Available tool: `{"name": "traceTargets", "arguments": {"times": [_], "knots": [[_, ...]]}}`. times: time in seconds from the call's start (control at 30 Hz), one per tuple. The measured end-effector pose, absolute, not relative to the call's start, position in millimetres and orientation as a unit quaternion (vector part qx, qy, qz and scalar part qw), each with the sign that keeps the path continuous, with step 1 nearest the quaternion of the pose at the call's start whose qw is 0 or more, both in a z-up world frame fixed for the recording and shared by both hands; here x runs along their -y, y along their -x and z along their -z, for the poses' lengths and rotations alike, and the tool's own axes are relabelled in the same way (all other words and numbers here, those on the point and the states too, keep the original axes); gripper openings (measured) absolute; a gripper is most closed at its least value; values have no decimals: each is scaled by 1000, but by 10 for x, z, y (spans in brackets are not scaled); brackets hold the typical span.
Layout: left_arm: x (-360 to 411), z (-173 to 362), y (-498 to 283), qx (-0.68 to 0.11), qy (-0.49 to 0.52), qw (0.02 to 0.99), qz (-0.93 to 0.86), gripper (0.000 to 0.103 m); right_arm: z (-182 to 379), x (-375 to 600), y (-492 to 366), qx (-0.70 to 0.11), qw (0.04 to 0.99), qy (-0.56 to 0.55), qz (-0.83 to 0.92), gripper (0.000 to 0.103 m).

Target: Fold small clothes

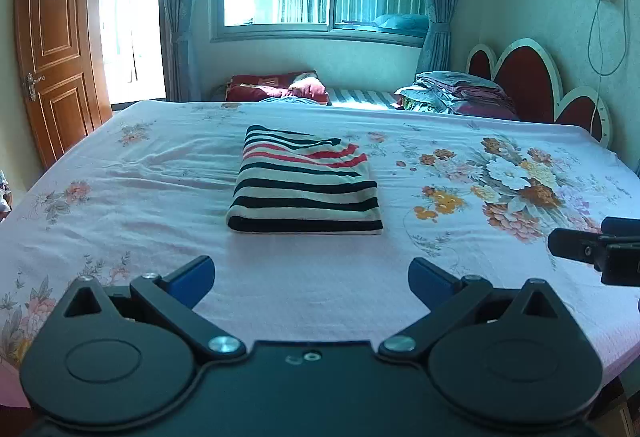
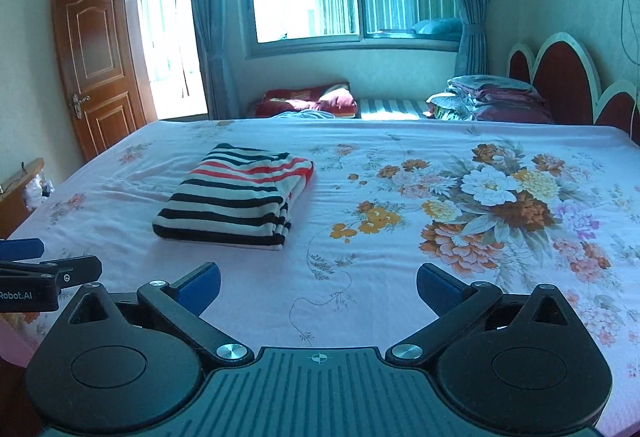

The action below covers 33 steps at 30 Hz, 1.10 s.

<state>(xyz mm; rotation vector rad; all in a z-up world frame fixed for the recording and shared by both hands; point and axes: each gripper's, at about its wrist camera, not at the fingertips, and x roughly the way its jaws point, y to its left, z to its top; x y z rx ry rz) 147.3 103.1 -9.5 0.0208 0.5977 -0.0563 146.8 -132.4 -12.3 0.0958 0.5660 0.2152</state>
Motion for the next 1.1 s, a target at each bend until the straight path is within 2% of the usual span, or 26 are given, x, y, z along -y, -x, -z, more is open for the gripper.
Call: {"name": "traceTargets", "arguments": {"times": [0.37, 1.1], "knots": [[-960, -14, -1143, -278, -15, 960, 30, 103, -19, 1385, -1052, -264, 957, -48, -111, 103], [-940, -82, -1110, -261, -16, 965, 28, 103, -80, 1388, -1088, -258, 958, -43, -118, 103]]}}
